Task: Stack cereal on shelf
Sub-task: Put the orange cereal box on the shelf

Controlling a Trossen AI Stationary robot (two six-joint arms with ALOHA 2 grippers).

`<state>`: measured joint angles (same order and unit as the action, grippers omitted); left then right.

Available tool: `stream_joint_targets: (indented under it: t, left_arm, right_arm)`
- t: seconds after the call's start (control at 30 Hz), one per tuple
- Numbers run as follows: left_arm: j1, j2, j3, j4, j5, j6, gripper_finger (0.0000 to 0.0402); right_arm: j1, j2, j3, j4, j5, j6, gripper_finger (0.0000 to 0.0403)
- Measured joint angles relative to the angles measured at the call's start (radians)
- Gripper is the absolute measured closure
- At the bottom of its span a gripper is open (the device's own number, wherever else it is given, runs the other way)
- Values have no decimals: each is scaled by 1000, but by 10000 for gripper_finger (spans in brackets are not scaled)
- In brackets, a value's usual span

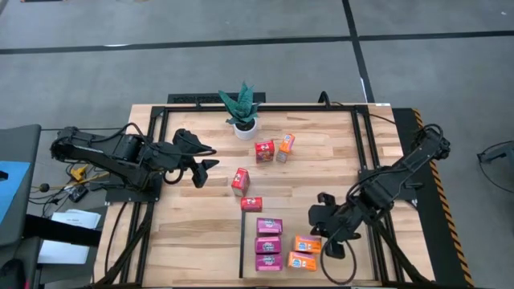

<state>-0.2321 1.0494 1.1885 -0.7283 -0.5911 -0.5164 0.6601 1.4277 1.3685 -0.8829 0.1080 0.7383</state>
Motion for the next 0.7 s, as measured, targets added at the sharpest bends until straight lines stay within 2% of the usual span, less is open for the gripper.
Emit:
stream_joint_targets:
  t: [0.13,0.27,0.47,0.7]
  left_arm:
    - [0,0,0,0,0,8,146]
    - [0,0,0,0,0,8,146]
    - [0,0,0,0,-3,26,146]
    - [0,0,0,0,-18,27,146]
  right_arm:
    - [33,-18,-1,-100,0,111,391]
    - [81,-15,-1,-95,-1,176,380]
    - [97,2,-3,-22,20,158,385]
    - [50,1,-1,4,29,102,383]
